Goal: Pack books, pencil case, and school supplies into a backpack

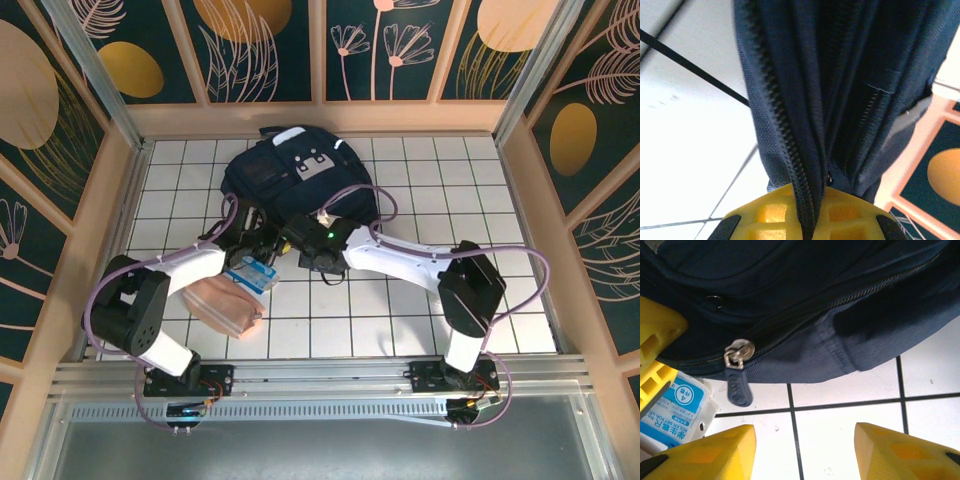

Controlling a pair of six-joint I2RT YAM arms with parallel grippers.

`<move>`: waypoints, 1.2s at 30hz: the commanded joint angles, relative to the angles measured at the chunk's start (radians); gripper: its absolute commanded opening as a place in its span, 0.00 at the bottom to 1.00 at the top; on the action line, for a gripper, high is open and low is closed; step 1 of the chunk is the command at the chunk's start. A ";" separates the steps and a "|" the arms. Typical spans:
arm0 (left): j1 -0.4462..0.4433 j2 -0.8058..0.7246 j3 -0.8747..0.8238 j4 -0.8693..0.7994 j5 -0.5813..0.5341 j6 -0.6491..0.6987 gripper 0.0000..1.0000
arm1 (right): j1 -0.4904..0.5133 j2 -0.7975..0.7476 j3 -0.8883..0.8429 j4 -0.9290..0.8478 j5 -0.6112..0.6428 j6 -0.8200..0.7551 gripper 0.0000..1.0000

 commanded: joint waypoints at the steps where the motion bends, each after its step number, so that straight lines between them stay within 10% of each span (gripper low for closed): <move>1: -0.040 -0.022 0.027 0.005 0.064 -0.070 0.00 | 0.008 -0.058 0.024 -0.068 0.032 0.051 0.53; 36: -0.099 0.008 0.065 0.039 0.136 -0.103 0.00 | -0.026 0.048 -0.001 -0.016 0.213 -0.231 0.32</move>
